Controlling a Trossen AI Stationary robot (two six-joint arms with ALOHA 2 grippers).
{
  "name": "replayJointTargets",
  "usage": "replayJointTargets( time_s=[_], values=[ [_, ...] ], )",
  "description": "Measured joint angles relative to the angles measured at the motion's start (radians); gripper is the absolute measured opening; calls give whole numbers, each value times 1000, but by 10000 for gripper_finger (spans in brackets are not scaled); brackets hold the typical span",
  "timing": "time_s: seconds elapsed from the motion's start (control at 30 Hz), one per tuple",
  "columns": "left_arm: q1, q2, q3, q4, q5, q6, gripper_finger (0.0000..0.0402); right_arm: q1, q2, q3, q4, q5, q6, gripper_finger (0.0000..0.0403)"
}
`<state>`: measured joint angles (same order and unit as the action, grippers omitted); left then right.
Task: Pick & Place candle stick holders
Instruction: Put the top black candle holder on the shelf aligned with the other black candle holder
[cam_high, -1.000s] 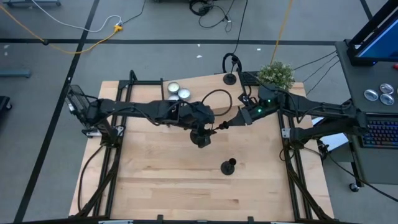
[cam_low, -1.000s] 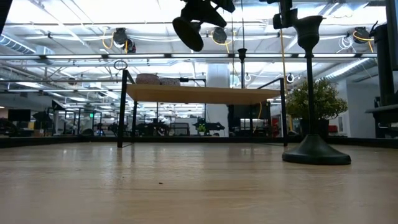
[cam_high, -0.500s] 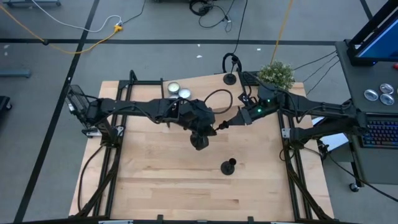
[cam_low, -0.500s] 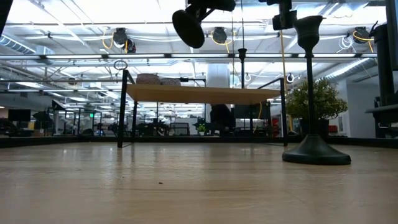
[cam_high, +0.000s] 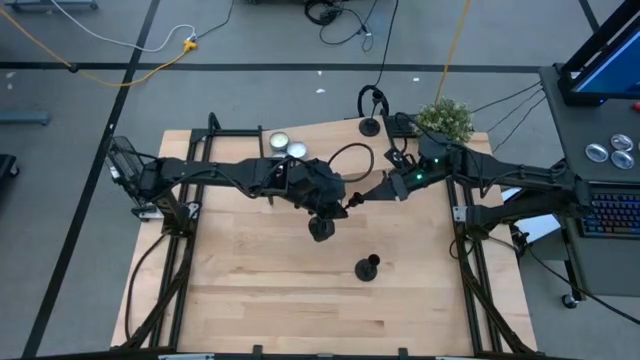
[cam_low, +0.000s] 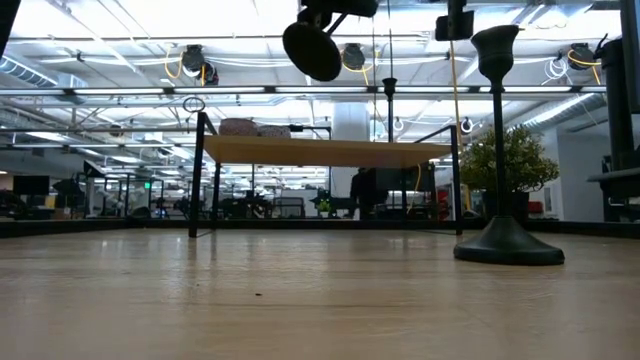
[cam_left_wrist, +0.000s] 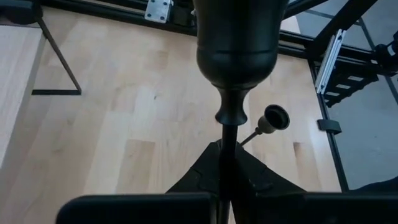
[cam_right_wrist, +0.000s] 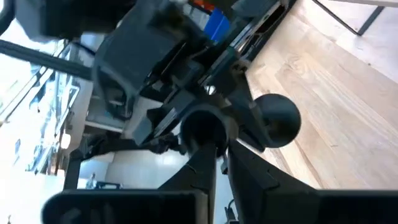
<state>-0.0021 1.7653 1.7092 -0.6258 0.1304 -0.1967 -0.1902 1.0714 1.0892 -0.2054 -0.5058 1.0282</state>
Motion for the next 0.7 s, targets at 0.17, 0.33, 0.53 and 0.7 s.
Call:
replayJointTargets(
  time_s=[0.17, 0.33, 0.53, 0.7],
  values=[
    [2, 1, -2, -15, -23, -4, 10, 2, -46, 0, -22, -30, -49, 48],
    [2, 1, -2, 14, -58, -4, 10, 1, -109, 0, -82, -7, -111, 44],
    [10, 1, -2, 220, -104, 36, 10, 3, -203, 0, -221, 147, -283, 22],
    [42, 1, -2, 381, -171, 103, 10, 2, -280, 0, -279, 238, -388, 2]
  ],
)
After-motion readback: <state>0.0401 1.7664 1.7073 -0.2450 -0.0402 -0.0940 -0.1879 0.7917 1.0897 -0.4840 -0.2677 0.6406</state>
